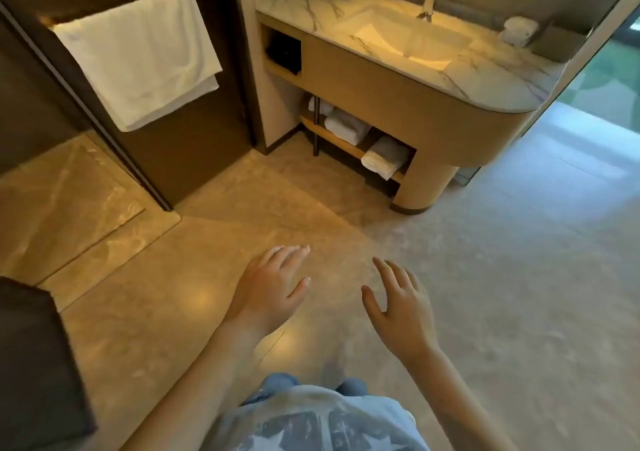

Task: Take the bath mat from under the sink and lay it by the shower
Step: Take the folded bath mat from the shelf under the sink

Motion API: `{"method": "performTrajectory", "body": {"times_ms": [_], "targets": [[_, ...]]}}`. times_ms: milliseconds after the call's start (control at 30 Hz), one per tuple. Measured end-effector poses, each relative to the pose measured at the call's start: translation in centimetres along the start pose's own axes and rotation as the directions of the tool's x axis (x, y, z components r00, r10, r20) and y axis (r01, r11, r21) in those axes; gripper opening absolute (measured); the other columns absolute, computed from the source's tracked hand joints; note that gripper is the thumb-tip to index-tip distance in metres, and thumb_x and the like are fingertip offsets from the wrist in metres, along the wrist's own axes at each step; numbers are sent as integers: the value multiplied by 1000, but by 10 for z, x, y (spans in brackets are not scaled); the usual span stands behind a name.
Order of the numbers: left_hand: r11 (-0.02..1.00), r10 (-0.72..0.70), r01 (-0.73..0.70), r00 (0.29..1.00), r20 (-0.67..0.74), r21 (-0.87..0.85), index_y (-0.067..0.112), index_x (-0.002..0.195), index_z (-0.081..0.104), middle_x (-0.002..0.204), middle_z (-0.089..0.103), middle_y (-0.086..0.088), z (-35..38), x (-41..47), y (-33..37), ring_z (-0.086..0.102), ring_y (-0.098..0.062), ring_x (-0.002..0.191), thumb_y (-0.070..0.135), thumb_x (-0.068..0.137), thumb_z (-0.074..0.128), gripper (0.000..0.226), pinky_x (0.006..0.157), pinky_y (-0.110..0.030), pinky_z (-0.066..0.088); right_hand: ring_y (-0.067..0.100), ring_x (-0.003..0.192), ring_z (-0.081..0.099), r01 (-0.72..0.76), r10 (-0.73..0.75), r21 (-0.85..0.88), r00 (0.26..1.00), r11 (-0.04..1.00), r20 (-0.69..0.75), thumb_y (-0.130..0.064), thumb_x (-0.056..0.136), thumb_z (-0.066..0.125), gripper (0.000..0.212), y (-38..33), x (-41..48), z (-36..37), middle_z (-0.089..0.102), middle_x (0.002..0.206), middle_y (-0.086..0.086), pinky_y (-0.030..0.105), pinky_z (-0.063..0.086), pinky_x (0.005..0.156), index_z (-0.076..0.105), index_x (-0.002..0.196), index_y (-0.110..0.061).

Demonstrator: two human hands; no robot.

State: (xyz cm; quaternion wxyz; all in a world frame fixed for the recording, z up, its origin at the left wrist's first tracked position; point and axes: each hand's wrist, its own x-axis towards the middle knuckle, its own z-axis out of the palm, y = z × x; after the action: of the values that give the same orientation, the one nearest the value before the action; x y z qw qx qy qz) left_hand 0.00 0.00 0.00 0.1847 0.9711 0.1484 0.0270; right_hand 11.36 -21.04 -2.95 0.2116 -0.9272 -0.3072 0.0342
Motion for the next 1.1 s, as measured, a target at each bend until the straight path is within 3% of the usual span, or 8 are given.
{"method": "performTrajectory", "body": {"times_ms": [200,333,567,700,833,967,1100], "targets": [[1000,-15,15,1000,-9,-11,16,136,56,134,59,-2,-28,17,-84,50,-22,126,40,93,45,50,100,-39,43,21,128,49,32,-32,-2,999,999,5,-48,96,47,53,-74,39,29,57,137,0,37,38,106,50,140,-18],[999,30,-30,999,-12,-31,15,132,60,130,62,-1,-30,51,-110,52,-20,123,38,93,46,47,97,-37,44,21,129,49,0,1,-41,1000,999,16,-48,96,49,53,-80,68,31,56,138,1,40,38,107,50,141,-20],[995,88,-87,996,19,-50,14,127,64,125,65,-1,-24,153,-118,55,-23,121,40,93,41,48,98,-39,43,24,124,52,-99,99,-54,995,994,-2,-42,98,49,50,-48,153,38,57,136,3,42,44,102,50,141,-17],[991,127,-126,991,37,-32,14,130,61,127,63,0,-38,224,-119,52,-21,123,35,94,50,43,101,-37,40,29,121,54,-175,175,-33,985,984,-7,-37,95,55,50,-19,215,34,59,134,7,43,46,98,52,138,-12],[986,166,-165,986,15,-14,16,132,60,130,61,1,-53,300,-120,50,-18,125,41,95,41,48,103,-34,38,31,113,59,-118,116,-31,990,993,-75,-31,93,61,48,-2,287,28,62,127,10,42,51,90,54,135,-9],[980,201,-201,980,-10,2,18,134,58,132,60,1,-61,364,-120,49,-19,127,42,95,40,49,104,-34,37,28,114,57,-99,96,-30,991,995,-94,-41,94,47,51,6,353,14,62,128,7,43,53,88,51,136,-13],[965,262,-262,965,14,-11,21,143,49,144,50,1,-58,414,-123,39,-19,137,43,96,41,52,112,-32,23,27,117,56,-129,127,-7,983,992,-132,-44,95,42,53,11,398,9,61,131,6,46,52,92,52,137,-13]]}}
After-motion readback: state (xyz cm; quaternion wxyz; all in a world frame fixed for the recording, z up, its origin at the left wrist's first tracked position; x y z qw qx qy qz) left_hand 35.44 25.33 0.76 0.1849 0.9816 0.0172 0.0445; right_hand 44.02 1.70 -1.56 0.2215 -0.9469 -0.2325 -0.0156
